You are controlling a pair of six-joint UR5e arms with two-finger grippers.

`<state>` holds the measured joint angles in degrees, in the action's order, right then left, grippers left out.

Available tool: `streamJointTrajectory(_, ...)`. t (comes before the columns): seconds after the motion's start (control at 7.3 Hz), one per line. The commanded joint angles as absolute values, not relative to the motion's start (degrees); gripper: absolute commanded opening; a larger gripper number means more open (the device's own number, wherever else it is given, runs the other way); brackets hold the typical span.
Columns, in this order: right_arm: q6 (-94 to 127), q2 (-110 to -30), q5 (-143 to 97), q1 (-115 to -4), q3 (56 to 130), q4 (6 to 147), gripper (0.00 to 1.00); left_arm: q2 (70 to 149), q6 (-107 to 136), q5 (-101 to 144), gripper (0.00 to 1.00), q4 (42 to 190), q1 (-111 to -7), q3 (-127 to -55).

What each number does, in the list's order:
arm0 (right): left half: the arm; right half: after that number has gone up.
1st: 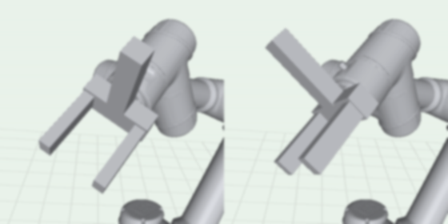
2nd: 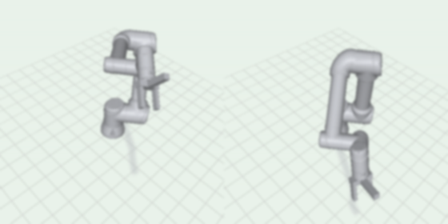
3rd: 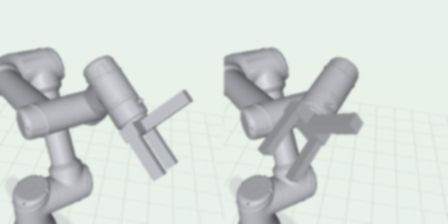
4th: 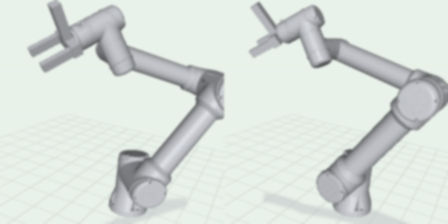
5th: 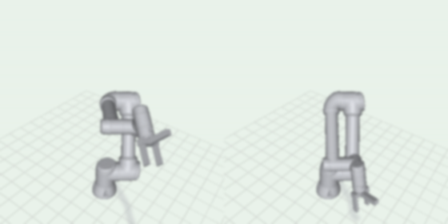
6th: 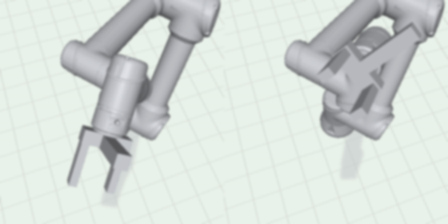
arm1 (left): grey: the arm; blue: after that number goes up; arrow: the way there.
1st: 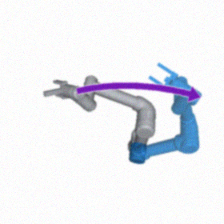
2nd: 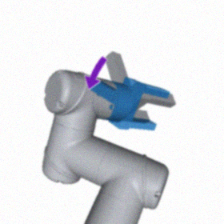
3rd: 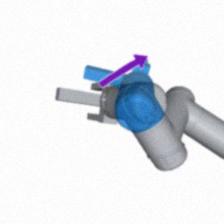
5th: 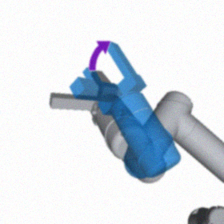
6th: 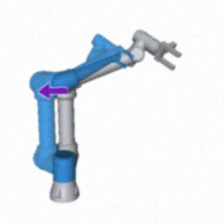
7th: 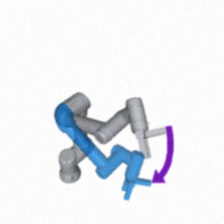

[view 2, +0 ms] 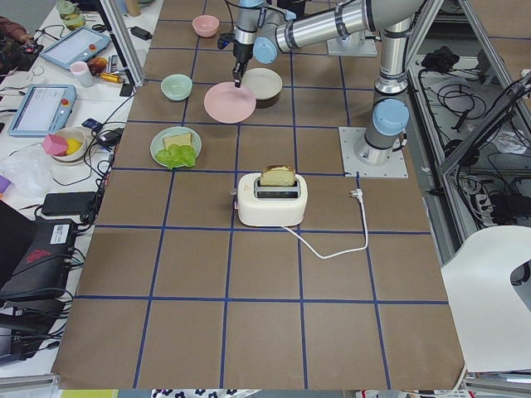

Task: Stack three plates with pink and blue
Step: 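Carry the pink plate over the cream plate and lower it on top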

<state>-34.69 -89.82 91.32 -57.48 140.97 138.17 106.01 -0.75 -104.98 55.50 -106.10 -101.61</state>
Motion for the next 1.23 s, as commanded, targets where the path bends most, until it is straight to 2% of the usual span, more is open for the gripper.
streamJointTrajectory(0.0,-34.54,-90.09,91.23,-57.39,141.24,138.16,0.15,108.62,2.62,-105.03,0.00,60.88,-109.06,-96.53)
streamJointTrajectory(0.27,-34.02,-90.18,91.23,-57.39,140.98,138.08,0.04,111.96,7.70,-104.85,0.00,64.66,-111.96,-91.26)
streamJointTrajectory(0.55,-33.84,-90.26,91.14,-57.65,137.84,134.07,0.02,114.77,13.67,-104.94,0.00,69.60,-114.77,-85.45)
streamJointTrajectory(1.1,-33.92,-90.18,90.44,-57.92,128.43,118.69,0.00,118.47,27.12,-104.07,0.00,74.79,-117.42,-78.77)
